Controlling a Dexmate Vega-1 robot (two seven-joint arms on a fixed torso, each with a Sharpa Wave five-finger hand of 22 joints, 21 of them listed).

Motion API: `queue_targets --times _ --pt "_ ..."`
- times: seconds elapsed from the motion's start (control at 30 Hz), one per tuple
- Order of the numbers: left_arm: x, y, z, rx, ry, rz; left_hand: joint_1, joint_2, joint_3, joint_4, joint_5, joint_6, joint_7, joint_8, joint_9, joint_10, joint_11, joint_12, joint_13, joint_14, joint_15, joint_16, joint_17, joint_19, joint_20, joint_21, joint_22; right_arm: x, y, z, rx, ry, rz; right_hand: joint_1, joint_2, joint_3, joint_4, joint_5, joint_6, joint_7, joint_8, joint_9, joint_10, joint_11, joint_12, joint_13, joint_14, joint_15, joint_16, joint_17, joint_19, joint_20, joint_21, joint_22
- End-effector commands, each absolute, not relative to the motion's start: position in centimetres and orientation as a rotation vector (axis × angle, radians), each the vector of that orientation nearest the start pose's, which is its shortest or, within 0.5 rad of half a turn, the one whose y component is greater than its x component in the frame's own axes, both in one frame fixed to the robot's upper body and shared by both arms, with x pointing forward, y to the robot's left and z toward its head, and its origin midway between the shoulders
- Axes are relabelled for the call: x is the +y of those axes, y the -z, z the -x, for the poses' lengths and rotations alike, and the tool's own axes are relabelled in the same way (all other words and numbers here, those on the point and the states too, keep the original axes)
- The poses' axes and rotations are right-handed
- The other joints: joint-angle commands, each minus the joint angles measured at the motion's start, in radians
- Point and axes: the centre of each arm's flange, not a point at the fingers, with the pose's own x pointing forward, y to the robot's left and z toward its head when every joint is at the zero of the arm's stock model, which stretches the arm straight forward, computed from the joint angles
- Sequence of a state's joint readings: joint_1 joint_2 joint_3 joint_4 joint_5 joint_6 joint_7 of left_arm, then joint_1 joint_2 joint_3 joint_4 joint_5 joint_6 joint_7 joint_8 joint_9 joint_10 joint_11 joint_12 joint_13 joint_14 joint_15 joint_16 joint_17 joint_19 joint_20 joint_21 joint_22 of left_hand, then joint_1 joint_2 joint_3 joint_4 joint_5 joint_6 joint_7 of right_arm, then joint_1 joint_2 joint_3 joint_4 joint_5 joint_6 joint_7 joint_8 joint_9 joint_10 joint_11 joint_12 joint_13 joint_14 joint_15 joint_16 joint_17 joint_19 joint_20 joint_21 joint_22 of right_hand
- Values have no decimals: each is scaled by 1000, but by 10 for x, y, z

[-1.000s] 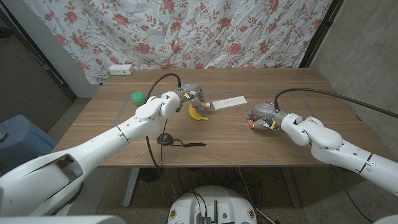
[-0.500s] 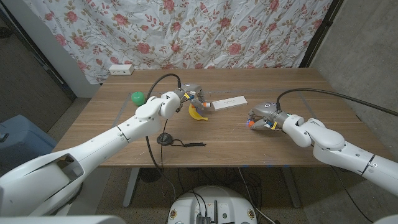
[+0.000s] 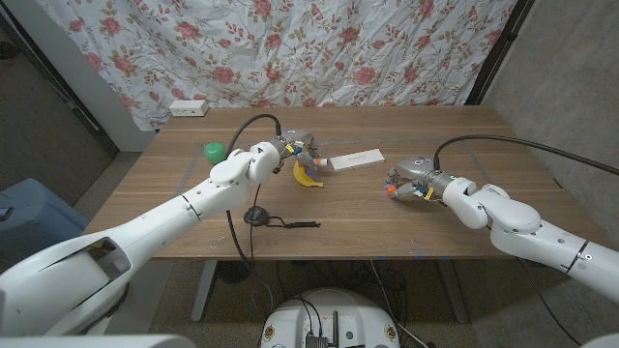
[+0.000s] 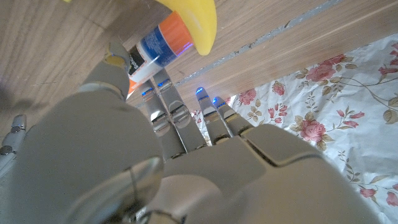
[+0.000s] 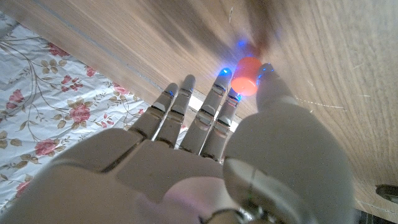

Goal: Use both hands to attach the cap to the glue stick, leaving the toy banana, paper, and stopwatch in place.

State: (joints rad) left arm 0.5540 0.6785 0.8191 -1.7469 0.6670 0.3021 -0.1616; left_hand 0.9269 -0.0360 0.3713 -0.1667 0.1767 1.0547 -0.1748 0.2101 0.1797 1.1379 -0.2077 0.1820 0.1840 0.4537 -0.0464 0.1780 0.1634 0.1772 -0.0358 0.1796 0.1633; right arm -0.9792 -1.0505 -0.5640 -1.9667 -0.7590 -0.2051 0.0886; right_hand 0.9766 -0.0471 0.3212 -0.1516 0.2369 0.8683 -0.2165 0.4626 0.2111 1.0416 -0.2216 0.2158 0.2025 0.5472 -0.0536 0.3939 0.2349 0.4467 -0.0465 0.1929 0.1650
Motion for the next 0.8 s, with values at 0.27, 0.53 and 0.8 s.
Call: queue_targets --times 0.27,0.53,0.8 --pt "140 -46 -612 -620 98 -1477 -26 67 0 0 8 86 -9 9 22 14 -16 6 3 -8 -146 0 2 2 -38 4 2 -258 21 -530 -588 -3 1678 -5 16 -6 4 8 20 1 9 4 17 -1 2 2 12 -154 5 2 8 -18 -3 2" --pt "142 -46 -608 -630 103 -1451 -26 67 0 -1 8 86 -10 9 22 12 -16 6 3 -9 -147 0 2 2 -37 4 2 -259 14 -526 -601 13 1618 -2 24 -12 4 9 33 0 13 5 28 -1 0 1 14 -157 8 2 8 -20 -4 2" --pt "144 -50 -606 -643 100 -1424 -25 67 -1 -1 8 86 -12 9 21 12 -16 6 3 -9 -147 0 2 1 -36 4 2 -260 9 -524 -601 30 1549 2 29 -16 3 9 40 0 15 5 33 0 -2 1 16 -158 11 2 8 -21 -4 2"
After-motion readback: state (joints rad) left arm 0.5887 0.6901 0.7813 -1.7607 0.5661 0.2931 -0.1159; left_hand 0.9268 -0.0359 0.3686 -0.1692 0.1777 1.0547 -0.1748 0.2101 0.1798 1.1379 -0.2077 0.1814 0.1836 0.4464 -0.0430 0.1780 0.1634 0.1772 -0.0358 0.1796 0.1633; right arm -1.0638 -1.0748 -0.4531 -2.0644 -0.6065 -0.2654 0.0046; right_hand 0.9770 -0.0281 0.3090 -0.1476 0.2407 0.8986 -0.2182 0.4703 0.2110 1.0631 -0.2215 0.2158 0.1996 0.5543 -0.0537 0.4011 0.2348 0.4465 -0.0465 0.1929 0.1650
